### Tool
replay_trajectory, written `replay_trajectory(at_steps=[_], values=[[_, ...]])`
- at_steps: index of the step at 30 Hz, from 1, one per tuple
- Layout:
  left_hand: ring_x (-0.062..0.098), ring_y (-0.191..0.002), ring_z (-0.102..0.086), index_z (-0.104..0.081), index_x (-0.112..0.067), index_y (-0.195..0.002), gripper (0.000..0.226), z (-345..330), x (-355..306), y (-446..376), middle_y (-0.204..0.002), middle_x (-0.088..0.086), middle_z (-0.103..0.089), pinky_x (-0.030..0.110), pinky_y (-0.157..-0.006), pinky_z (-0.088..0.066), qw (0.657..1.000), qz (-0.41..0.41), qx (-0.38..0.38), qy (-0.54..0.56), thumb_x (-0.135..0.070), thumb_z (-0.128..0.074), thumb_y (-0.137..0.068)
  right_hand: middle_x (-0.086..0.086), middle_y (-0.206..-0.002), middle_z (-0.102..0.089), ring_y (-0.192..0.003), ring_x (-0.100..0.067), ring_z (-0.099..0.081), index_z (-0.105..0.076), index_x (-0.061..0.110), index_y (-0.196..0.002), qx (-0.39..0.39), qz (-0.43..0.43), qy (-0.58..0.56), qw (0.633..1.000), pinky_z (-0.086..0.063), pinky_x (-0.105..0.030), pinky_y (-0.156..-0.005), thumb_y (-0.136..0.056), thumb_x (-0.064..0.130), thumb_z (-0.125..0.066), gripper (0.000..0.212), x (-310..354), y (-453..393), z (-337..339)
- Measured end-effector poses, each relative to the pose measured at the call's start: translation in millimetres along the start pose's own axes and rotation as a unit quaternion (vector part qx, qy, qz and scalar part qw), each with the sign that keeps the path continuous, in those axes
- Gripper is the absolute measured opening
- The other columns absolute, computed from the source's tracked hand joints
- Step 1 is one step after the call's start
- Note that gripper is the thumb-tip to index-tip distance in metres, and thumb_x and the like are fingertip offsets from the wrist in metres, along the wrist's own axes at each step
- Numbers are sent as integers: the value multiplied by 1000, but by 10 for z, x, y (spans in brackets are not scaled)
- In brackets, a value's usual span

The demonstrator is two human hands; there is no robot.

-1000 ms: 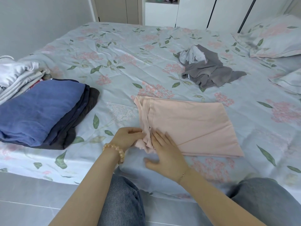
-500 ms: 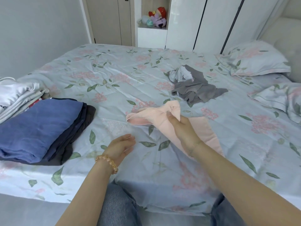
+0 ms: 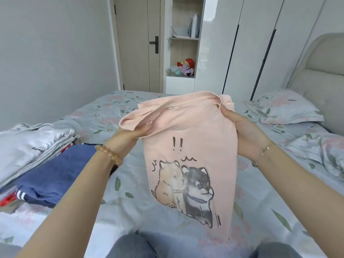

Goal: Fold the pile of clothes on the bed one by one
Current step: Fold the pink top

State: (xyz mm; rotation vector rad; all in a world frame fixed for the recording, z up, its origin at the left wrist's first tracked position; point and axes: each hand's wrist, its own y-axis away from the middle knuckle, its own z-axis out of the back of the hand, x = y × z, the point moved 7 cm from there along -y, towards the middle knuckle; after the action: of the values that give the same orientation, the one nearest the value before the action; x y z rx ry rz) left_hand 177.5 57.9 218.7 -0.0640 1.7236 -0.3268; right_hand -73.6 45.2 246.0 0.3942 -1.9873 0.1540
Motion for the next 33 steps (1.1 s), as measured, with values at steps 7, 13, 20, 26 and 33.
replay_trajectory(at_steps=[7,13,20,26,33], values=[[18,-89,-71,-72,-14,-107,36,155,-20,-358,-100,4,-74,30,-83,-57,986,158,-46,16,-39,-70,-81,-8,-94,-71,-73,-20,-71,-65,15,-110,-48,-82,7,995,-60,-38,-65,-96,21,-54,20,-265,-541,320],[24,-93,-67,-51,-19,-117,61,627,1533,-535,-107,9,-65,39,-78,-57,928,325,-174,52,-60,-69,-76,-12,-105,-66,-87,-23,-68,-60,7,-117,-126,-169,71,975,-57,-35,-72,-98,35,-51,35,-1514,-1289,1234],[13,-81,-65,-61,-4,-104,18,1259,2789,-369,-89,6,-70,23,-79,-50,905,359,-228,-10,-16,-64,-91,-8,-113,-64,-97,-19,-61,-60,7,-117,-156,-189,59,968,-50,-29,-85,-96,24,-57,27,-2267,-1462,2037],[16,-85,-64,-65,-8,-105,39,1162,2853,-784,-91,3,-70,30,-81,-52,908,393,-130,-56,-39,-72,-83,-12,-114,-69,-104,-23,-66,-63,3,-121,-162,-200,94,962,-54,-34,-81,-84,23,-73,43,-2357,-1768,1905],[25,-105,-64,-60,-15,-122,41,1041,2834,-922,-115,7,-67,43,-99,-48,924,334,-156,-97,-43,-58,-92,-16,-116,-68,-101,-28,-67,-61,7,-124,-151,-168,57,972,-58,-37,-76,-90,21,-67,37,-2260,-1770,1704]])
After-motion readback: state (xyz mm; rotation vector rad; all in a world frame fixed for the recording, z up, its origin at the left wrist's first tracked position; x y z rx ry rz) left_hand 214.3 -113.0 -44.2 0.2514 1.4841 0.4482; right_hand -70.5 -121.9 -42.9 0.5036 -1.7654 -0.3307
